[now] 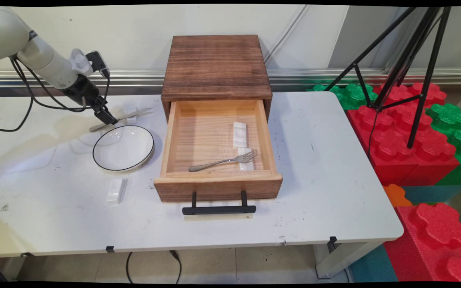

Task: Pick up the knife from the left of the white plate

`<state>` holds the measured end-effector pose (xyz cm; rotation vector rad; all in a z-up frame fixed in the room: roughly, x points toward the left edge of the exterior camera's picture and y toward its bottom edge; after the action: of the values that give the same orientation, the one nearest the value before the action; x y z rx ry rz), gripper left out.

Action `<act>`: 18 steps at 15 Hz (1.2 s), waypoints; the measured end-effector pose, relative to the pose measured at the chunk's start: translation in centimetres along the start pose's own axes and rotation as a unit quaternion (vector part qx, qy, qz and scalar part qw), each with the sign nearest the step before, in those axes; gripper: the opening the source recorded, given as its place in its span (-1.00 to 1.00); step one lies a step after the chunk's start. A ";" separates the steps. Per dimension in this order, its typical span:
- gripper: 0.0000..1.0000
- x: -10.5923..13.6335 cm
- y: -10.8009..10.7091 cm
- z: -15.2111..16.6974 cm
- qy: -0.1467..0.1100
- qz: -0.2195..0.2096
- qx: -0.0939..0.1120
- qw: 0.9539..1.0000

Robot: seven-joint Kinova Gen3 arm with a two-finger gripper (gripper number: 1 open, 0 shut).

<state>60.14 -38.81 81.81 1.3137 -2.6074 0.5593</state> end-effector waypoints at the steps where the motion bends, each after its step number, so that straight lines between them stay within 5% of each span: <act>1: 1.00 0.0 -0.2 0.2 -0.001 -0.002 0.001 1.000; 18: 1.00 -0.1 -1.5 2.0 -0.015 0.034 -0.028 0.999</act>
<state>61.48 -40.37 80.31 1.2282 -2.6801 0.4762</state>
